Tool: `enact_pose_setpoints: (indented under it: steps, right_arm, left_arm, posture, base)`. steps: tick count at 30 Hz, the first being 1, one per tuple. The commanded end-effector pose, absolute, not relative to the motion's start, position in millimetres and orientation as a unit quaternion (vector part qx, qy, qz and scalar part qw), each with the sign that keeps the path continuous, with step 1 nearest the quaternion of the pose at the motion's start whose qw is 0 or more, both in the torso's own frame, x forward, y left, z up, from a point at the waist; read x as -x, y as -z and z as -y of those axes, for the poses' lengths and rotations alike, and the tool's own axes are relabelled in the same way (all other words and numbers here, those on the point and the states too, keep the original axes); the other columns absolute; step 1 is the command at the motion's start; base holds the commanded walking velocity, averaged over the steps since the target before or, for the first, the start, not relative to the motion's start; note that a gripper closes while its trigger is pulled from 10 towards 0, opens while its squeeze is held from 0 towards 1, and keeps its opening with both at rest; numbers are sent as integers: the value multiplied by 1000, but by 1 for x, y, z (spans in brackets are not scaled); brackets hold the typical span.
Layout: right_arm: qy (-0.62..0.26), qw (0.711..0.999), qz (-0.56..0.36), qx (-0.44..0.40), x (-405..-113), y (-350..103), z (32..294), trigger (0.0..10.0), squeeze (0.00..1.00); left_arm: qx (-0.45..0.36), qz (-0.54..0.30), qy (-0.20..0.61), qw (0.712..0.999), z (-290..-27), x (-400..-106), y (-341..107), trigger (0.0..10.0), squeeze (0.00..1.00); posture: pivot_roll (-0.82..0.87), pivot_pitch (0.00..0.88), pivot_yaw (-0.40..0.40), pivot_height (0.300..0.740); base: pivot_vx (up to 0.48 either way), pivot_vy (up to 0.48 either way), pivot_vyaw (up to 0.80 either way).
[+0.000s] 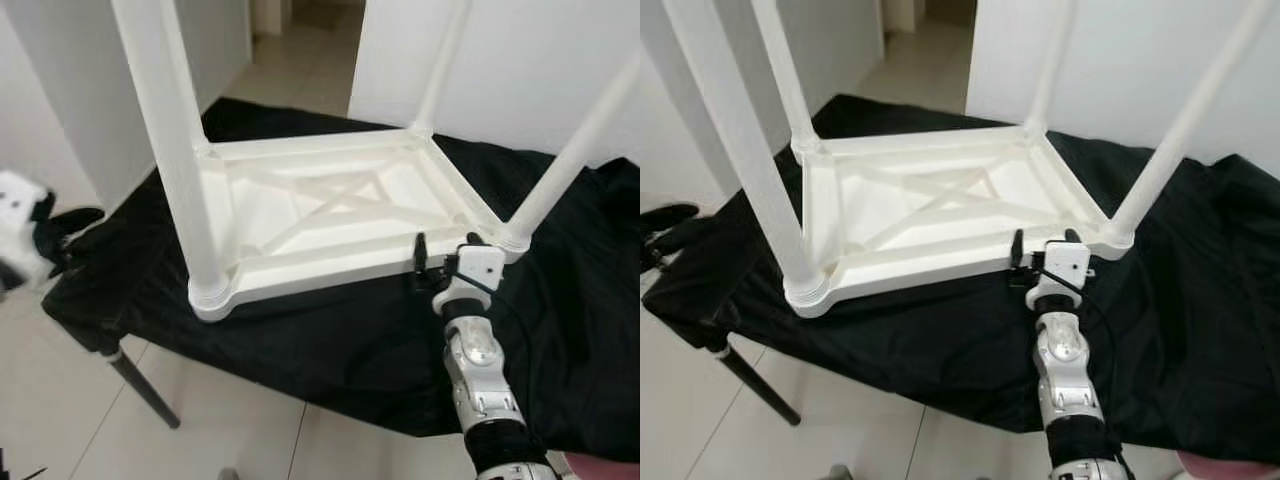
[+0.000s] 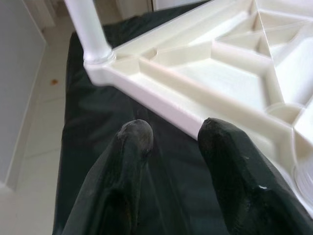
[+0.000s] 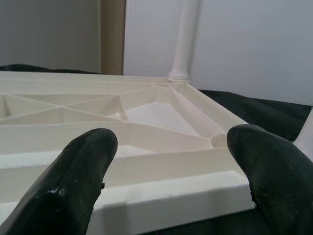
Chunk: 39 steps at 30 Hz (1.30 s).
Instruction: Building children table
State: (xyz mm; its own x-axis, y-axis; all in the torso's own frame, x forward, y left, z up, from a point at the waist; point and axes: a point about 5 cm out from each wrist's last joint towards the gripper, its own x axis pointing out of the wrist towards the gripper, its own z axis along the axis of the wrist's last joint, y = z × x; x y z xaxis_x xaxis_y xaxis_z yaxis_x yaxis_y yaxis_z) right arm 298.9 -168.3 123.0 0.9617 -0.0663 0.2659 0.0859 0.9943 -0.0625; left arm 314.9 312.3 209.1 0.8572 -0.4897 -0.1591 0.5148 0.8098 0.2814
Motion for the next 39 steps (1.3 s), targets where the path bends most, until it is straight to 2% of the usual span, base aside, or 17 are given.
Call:
enact_pose_setpoints:
  steps: [1,3,5,6,8,14,20,24,26,31,33,36,39]
  right_arm:
    - [46,990,129,40,-297,-122,171,10000,0]
    - [59,990,115,53,-296,-116,170,10000,0]
    - [75,992,78,59,-291,-101,163,10000,0]
    - [75,992,78,59,-291,-101,163,10000,0]
    - [81,995,44,49,-289,-89,154,10000,0]
    - [106,994,17,34,-296,-85,153,10000,0]
    - [115,993,9,39,-305,-88,152,10000,0]
    - [113,993,-15,30,-318,-90,152,10000,0]
    - [113,993,-15,30,-318,-90,152,10000,0]
    - [106,993,-36,39,-332,-92,156,10000,0]
    - [106,993,-36,39,-332,-92,156,10000,0]
    - [98,993,-35,54,-340,-96,159,10000,0]
    - [97,993,-34,60,-342,-97,161,10000,0]
  left_arm:
    - [-167,-44,224,959,-315,-318,-204,10000,0]
    - [-183,-27,216,959,-308,-329,-209,10000,0]
    - [-186,15,215,959,-286,-350,-223,10000,0]
    - [-186,15,215,959,-286,-350,-223,10000,0]
    - [-160,42,240,957,-260,-363,-232,10000,0]
    - [-158,50,288,943,-233,-370,-226,10000,0]
    - [-156,51,342,925,-215,-363,-210,10000,0]
    - [-147,68,414,896,-190,-351,-200,10000,0]
    - [-147,68,414,896,-190,-351,-200,10000,0]
    - [-147,75,473,866,-166,-331,-192,10000,0]
    - [-147,75,473,866,-166,-331,-192,10000,0]
    - [-133,78,510,846,-152,-314,-189,10000,0]
    - [-126,80,521,840,-147,-308,-189,10000,0]
  posture:
    - [27,4,-18,740]
    - [5,6,-8,740]
    - [-8,5,0,740]
    - [-8,5,0,740]
    - [-16,4,4,740]
    - [-27,1,11,740]
    - [-27,0,8,740]
    - [-12,0,-10,740]
    - [-12,0,-10,740]
    - [4,0,-27,740]
    - [4,0,-27,740]
    - [6,0,-30,740]
    - [10,0,-33,740]
  base:
    - [0,0,0]
    - [0,0,0]
    - [0,0,0]
    - [0,0,0]
    - [0,0,0]
    - [0,0,0]
    - [0,0,0]
    - [0,0,0]
    - [0,0,0]
    - [0,0,0]
    - [0,0,0]
    - [0,0,0]
    - [0,0,0]
